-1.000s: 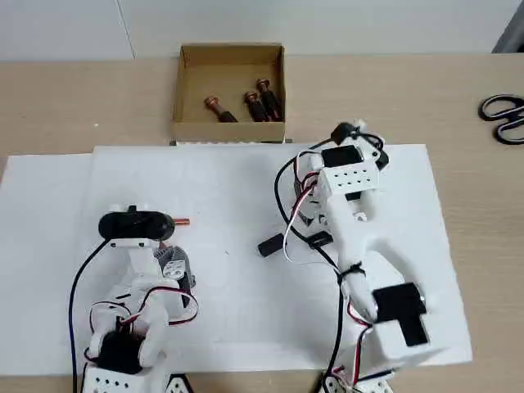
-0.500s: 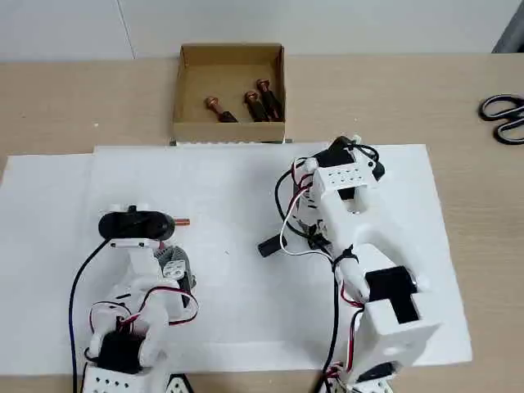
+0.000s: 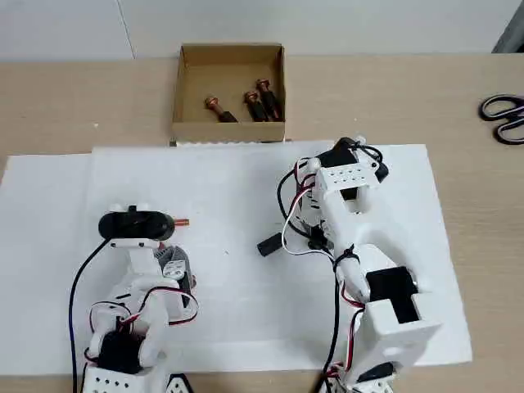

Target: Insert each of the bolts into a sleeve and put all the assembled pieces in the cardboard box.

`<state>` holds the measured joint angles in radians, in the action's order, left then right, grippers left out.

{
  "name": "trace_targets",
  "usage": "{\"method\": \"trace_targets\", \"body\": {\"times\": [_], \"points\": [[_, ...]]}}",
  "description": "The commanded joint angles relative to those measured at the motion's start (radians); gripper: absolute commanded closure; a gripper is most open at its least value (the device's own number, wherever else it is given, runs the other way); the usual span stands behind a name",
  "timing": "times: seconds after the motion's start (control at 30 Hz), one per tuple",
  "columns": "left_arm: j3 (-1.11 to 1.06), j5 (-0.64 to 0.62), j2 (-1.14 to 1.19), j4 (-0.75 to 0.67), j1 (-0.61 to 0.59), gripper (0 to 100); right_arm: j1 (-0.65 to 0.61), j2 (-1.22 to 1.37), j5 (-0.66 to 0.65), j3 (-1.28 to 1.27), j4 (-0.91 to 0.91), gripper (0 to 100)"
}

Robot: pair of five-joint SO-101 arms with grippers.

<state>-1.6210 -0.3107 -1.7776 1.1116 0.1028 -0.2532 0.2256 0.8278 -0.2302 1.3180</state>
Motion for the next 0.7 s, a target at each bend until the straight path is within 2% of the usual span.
{"method": "trace_targets", "body": {"times": [0.0, 0.37, 0.67], "points": [[0.004, 0.002, -0.009, -0.025, -0.006, 99, 0.001, -0.047, -0.009, 0.034, 0.001, 99.6], [0.004, 0.003, -0.009, -0.025, -0.006, 99, -0.008, -0.357, -0.204, 0.08, 0.062, 99.6], [0.007, -0.002, -0.009, -0.025, -0.02, 99, -0.041, -0.424, -0.288, 0.08, 0.3, 99.6]]}}
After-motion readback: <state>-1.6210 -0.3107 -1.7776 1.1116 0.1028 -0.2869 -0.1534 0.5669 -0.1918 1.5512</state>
